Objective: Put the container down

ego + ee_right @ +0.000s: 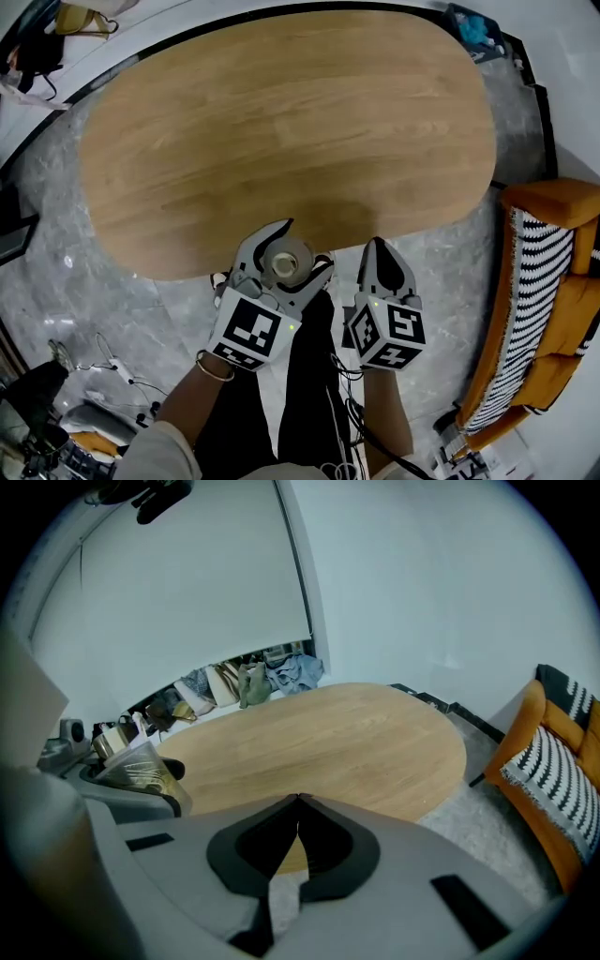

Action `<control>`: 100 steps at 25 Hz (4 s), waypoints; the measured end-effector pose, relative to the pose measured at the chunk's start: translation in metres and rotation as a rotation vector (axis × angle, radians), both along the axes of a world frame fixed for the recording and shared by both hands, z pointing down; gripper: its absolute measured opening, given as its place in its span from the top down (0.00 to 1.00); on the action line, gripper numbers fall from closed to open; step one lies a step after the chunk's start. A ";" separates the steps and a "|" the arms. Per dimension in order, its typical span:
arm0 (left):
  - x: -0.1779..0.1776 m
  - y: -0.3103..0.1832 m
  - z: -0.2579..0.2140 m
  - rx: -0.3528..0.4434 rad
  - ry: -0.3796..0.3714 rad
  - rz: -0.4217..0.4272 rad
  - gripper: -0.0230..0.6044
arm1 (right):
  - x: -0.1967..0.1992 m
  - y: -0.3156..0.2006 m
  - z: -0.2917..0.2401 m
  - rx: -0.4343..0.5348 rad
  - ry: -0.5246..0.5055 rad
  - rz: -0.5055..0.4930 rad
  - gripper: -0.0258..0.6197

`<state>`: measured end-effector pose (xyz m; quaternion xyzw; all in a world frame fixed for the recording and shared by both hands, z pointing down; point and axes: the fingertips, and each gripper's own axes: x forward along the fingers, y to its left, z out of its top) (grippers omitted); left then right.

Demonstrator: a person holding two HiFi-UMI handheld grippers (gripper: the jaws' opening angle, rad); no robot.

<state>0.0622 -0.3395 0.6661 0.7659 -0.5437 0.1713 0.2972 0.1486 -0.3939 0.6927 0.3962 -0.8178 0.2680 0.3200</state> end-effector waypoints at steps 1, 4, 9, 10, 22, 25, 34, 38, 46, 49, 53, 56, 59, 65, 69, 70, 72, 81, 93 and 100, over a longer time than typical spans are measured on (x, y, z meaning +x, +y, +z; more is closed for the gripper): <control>0.002 -0.004 0.004 0.001 -0.003 0.010 0.41 | 0.001 -0.002 0.002 -0.001 0.000 -0.002 0.92; 0.008 -0.015 0.013 -0.002 -0.011 0.040 0.41 | 0.005 -0.007 0.006 -0.005 0.003 -0.005 0.92; 0.011 -0.031 0.029 -0.004 -0.034 0.055 0.41 | 0.017 -0.011 0.014 -0.019 0.007 0.005 0.92; 0.011 -0.035 0.032 0.000 -0.037 0.058 0.41 | 0.018 -0.012 0.016 -0.022 0.007 0.007 0.92; 0.013 -0.069 0.059 0.004 -0.110 0.081 0.41 | 0.035 -0.020 0.030 -0.047 0.014 0.022 0.92; 0.011 -0.071 0.066 -0.005 -0.115 0.082 0.41 | 0.035 -0.021 0.032 -0.050 0.015 0.018 0.92; 0.012 -0.067 0.083 -0.040 -0.133 0.091 0.41 | 0.035 -0.015 0.041 -0.069 0.020 0.010 0.92; 0.012 -0.067 0.088 -0.050 -0.136 0.091 0.41 | 0.034 -0.012 0.043 -0.077 0.019 0.002 0.92; 0.009 -0.065 0.096 -0.081 -0.135 0.095 0.41 | 0.034 -0.011 0.046 -0.083 0.021 -0.004 0.92; 0.010 -0.065 0.097 -0.073 -0.148 0.098 0.41 | 0.035 -0.011 0.047 -0.083 0.023 -0.006 0.92; 0.011 -0.068 0.097 -0.056 -0.161 0.104 0.41 | 0.035 -0.012 0.047 -0.086 0.023 -0.008 0.92; 0.011 -0.068 0.097 -0.050 -0.156 0.099 0.41 | 0.035 -0.012 0.048 -0.086 0.023 -0.009 0.92; 0.011 -0.067 0.097 -0.046 -0.163 0.105 0.41 | 0.035 -0.011 0.048 -0.087 0.024 -0.012 0.92; 0.011 -0.066 0.097 -0.028 -0.159 0.103 0.41 | 0.034 -0.009 0.048 -0.088 0.024 -0.015 0.92; 0.013 -0.066 0.098 -0.012 -0.169 0.108 0.41 | 0.035 -0.008 0.050 -0.090 0.024 -0.016 0.92; 0.013 -0.065 0.098 -0.007 -0.175 0.111 0.41 | 0.035 -0.007 0.050 -0.091 0.024 -0.017 0.92; 0.014 -0.064 0.099 0.007 -0.191 0.121 0.41 | 0.034 -0.005 0.051 -0.093 0.023 -0.021 0.92; 0.015 -0.064 0.099 0.044 -0.215 0.118 0.41 | 0.032 -0.001 0.054 -0.096 0.026 -0.033 0.92; 0.014 -0.064 0.093 0.097 -0.157 0.079 0.40 | 0.026 -0.001 0.053 -0.095 0.015 -0.031 0.92; 0.015 -0.064 0.081 0.145 -0.087 0.078 0.37 | 0.023 -0.002 0.052 -0.095 0.016 -0.033 0.92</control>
